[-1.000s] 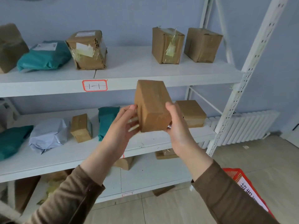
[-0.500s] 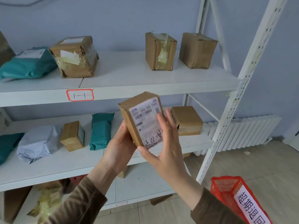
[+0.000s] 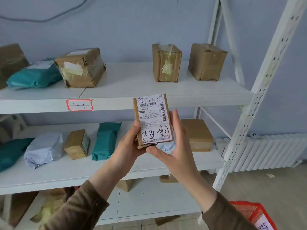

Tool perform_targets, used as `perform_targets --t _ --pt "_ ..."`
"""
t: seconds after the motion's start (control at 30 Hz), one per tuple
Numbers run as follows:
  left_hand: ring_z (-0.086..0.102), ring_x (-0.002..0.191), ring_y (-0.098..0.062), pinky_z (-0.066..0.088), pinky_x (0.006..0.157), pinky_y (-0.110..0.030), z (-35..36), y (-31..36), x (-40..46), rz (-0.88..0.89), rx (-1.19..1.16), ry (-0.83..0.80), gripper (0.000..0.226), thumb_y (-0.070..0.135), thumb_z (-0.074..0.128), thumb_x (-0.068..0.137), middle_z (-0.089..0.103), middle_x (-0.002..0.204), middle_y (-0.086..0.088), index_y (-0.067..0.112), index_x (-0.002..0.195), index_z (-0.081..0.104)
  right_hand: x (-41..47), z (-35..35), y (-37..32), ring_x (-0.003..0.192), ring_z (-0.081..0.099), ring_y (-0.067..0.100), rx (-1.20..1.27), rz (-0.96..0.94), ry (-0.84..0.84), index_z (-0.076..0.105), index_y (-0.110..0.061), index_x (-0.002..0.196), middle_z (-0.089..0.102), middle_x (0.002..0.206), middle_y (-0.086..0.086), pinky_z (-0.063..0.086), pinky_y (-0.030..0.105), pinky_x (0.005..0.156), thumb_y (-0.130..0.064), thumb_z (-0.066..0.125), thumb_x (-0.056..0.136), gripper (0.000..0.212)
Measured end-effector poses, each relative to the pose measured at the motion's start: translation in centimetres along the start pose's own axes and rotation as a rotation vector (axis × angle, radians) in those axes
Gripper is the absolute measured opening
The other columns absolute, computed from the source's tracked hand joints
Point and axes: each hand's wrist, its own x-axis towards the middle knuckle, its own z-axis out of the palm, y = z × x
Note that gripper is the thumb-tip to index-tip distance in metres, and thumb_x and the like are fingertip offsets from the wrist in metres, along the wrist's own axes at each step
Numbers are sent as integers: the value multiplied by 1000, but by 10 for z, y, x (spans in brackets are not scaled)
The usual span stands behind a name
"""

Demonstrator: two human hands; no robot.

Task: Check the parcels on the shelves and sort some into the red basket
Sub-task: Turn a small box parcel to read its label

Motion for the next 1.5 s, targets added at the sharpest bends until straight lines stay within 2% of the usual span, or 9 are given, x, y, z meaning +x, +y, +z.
perform_targets --t 0.23,0.43,0.53,0.8,0.97,1.07,1.17,1.33,1.5 --pt "71 121 -25 54 104 -56 12 28 18 74 -8 128 65 60 53 93 73 132 -3 33 149 34 36 -11 4 147 34 9 93 42 -80 14 -35 164 38 152 -26 37 38 120 -52 73 87 99" --pt "59 130 -11 49 106 -43 -1 87 62 144 340 162 55 72 50 95 60 144 12 50 146 46 124 0 -14 148 33 10 188 25 -12 24 -33 162 38 154 -6 34 37 122 -46 71 91 86" --pt "50 140 -11 37 118 -44 -18 114 95 105 433 176 87 92 58 71 52 154 11 52 148 48 176 13 -16 143 36 8 251 142 -51 32 -37 158 42 146 -9 32 35 121 -48 72 90 79" --pt "64 118 -20 42 118 -41 -85 142 203 41 435 392 49 48 59 101 70 125 -6 13 135 60 283 76 4 120 60 20 399 515 -126 47 -22 144 62 136 2 48 42 109 -31 58 103 44" --pt "61 124 -19 43 116 -37 -111 144 238 -61 353 433 40 37 60 103 68 130 -3 16 138 61 318 107 20 119 57 20 337 560 -184 45 -20 147 60 137 3 46 30 93 -21 53 104 44" --pt "61 108 -14 46 105 -30 -118 146 252 -93 279 436 29 30 59 105 67 111 4 20 132 60 328 117 23 110 56 18 320 556 -196 44 -19 148 61 136 4 43 24 74 -18 55 103 47" --pt "61 119 -18 42 117 -34 -124 143 262 -115 266 437 35 28 59 104 68 123 0 17 137 61 331 121 24 108 55 17 292 551 -218 41 -19 150 60 138 4 40 18 67 -17 56 102 51" --pt "53 126 -18 40 101 -31 -123 147 266 -30 504 480 69 39 65 92 53 145 0 17 154 42 324 103 16 114 48 15 199 441 -232 32 -19 157 51 145 2 40 24 89 -16 52 104 57" --pt "5 162 -15 10 131 -38 -79 170 261 353 853 430 75 23 53 104 9 176 1 18 167 13 321 72 12 153 26 9 -109 -40 -20 34 -22 159 32 167 -5 21 17 116 -15 50 105 56"
